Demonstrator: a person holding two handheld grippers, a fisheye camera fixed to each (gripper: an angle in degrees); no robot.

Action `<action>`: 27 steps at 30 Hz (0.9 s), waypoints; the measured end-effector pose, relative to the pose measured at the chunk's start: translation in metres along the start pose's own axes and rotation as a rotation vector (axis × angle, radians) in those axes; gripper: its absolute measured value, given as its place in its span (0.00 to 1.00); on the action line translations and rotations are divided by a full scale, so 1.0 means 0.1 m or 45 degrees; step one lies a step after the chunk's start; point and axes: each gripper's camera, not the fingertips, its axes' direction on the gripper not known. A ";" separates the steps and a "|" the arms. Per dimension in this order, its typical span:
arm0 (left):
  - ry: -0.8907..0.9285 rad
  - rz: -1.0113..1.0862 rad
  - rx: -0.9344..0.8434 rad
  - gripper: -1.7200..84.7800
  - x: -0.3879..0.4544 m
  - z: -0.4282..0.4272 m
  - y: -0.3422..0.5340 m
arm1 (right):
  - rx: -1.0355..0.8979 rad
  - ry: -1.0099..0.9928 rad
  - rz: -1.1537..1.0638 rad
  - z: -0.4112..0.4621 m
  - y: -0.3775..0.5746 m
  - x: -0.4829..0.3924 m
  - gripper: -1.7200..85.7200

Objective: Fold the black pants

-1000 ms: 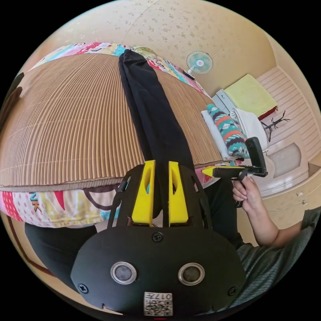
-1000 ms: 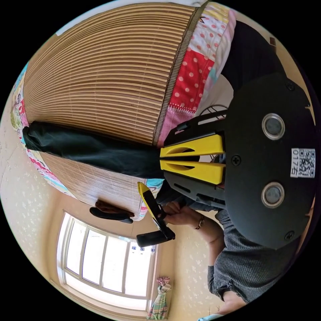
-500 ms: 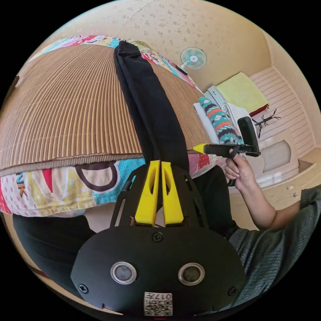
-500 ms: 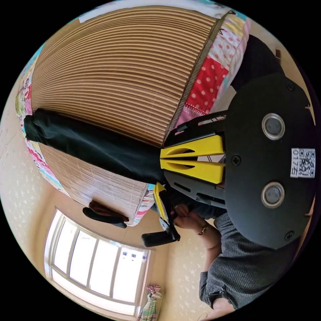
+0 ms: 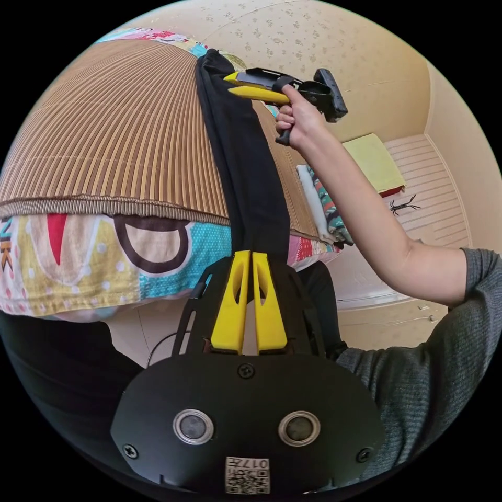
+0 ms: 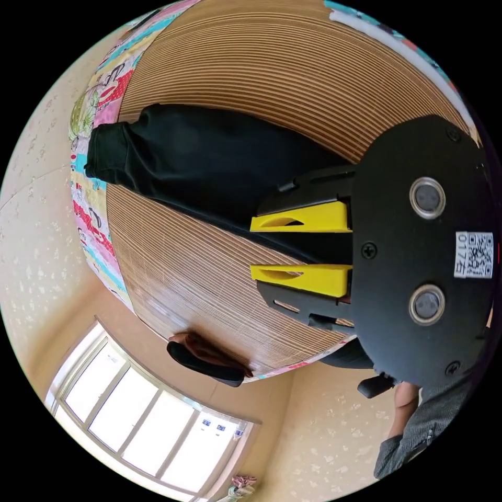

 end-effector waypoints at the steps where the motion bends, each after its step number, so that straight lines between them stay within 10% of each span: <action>1: 0.002 0.005 -0.005 0.01 0.00 0.00 -0.02 | 0.000 0.033 0.018 0.06 -0.04 0.01 0.09; 11: 0.039 -0.016 0.034 0.01 -0.01 -0.11 0.00 | -0.007 0.191 -0.031 0.21 0.04 -0.22 0.04; 16: 0.028 -0.032 0.036 0.01 0.04 -0.17 -0.01 | -0.005 -0.217 -0.151 -0.19 0.52 0.03 0.04; 27: 0.132 -0.116 0.150 0.17 -0.14 -0.68 -0.52 | 0.119 -0.432 0.415 -1.38 2.31 1.74 0.12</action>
